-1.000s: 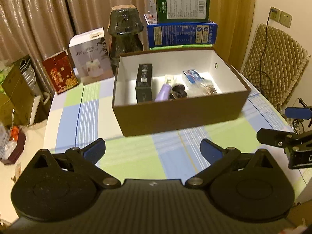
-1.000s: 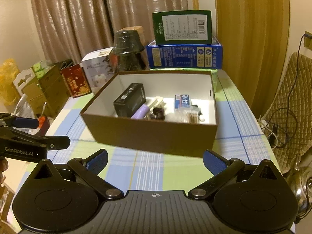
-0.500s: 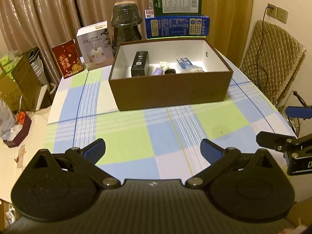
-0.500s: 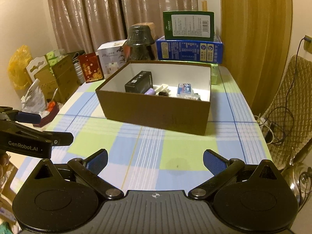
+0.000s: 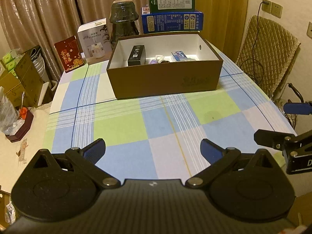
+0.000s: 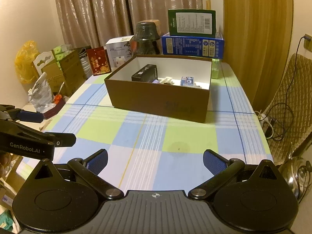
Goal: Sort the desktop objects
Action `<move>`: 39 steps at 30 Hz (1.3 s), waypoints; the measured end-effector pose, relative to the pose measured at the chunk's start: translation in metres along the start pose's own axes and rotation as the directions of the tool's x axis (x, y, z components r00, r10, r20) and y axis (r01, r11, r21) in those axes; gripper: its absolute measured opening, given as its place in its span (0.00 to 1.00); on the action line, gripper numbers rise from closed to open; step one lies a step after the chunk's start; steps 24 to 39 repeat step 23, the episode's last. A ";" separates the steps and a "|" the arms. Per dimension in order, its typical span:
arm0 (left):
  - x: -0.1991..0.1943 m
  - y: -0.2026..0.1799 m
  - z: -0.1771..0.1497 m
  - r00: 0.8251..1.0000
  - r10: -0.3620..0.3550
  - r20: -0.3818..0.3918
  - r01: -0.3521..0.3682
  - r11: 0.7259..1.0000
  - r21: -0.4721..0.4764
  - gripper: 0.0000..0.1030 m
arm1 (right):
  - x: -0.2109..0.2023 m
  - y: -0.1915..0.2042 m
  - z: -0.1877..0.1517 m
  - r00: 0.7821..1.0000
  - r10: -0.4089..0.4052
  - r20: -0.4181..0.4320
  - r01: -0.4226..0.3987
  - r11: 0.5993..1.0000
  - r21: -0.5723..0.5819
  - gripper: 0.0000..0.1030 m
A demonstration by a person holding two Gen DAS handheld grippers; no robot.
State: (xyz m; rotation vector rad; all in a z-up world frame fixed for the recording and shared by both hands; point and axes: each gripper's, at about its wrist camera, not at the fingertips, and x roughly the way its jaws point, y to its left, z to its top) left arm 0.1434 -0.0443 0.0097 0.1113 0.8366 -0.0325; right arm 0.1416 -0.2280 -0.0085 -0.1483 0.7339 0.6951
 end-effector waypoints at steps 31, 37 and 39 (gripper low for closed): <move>-0.007 0.007 -0.012 1.000 -0.018 0.013 0.018 1.000 0.011 0.99 | 0.000 0.015 -0.008 1.000 -0.015 -0.012 0.015 1.000 0.009 0.98; -0.007 0.007 -0.012 1.000 -0.018 0.013 0.018 1.000 0.011 0.99 | 0.000 0.015 -0.008 1.000 -0.015 -0.012 0.015 1.000 0.009 0.98; -0.007 0.007 -0.012 1.000 -0.018 0.013 0.018 1.000 0.011 0.99 | 0.000 0.015 -0.008 1.000 -0.015 -0.012 0.015 1.000 0.009 0.98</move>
